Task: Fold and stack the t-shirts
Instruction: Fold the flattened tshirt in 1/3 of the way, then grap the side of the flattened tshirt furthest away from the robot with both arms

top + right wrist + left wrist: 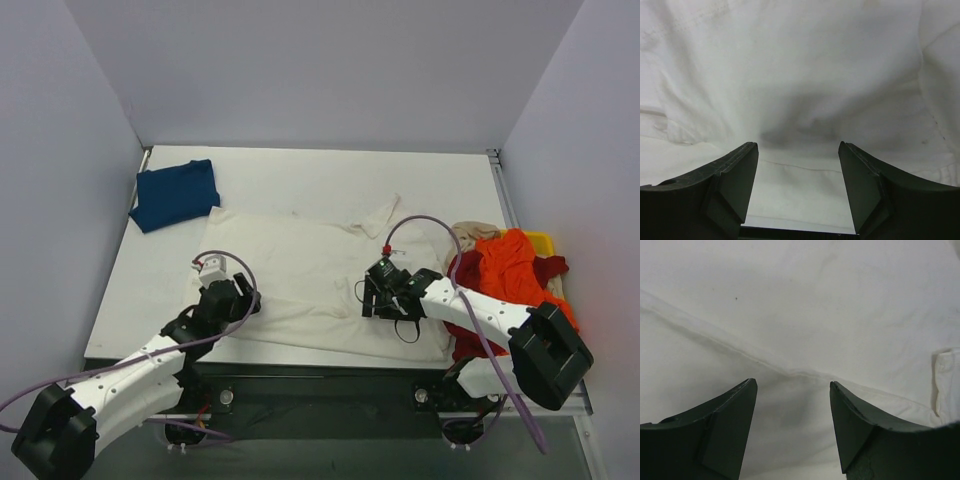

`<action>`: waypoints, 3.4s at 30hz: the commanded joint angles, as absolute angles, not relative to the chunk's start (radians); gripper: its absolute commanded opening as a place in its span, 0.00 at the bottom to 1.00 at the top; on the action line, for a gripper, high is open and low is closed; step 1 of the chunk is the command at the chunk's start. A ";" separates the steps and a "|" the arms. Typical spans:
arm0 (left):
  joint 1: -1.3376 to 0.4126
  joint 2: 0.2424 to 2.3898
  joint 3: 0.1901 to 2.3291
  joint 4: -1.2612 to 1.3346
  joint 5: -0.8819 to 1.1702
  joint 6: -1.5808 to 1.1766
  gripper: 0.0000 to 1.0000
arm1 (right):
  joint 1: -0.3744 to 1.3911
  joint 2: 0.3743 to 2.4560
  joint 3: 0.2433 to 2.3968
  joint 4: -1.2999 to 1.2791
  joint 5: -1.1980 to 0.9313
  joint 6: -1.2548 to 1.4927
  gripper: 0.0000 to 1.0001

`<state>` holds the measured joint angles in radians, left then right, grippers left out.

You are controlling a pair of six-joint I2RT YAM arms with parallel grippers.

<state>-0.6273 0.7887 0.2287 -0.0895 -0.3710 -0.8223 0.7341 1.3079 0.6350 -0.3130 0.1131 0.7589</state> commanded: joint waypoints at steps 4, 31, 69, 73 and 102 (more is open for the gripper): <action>-0.652 0.938 0.284 0.158 -0.341 -0.729 0.70 | 0.739 1.339 0.716 -0.357 0.204 0.723 0.67; -0.681 0.876 0.117 0.056 -0.379 -0.913 0.70 | 0.742 1.416 0.588 -0.264 0.158 0.762 0.67; -0.203 0.983 0.566 0.060 -0.051 -0.568 0.81 | 0.247 1.926 1.514 -0.219 -0.055 0.403 0.54; -0.170 0.977 0.565 0.041 -0.035 -0.557 0.81 | 0.235 2.040 1.621 -0.233 -0.066 0.400 0.52; -0.020 1.379 0.748 0.066 -0.092 -0.466 0.76 | 0.209 2.212 1.746 -0.272 -0.086 0.387 0.00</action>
<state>-0.0326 1.2984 0.6567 0.0353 -0.0521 -0.5194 0.2108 2.2814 1.7668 -0.2478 -0.0795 0.3912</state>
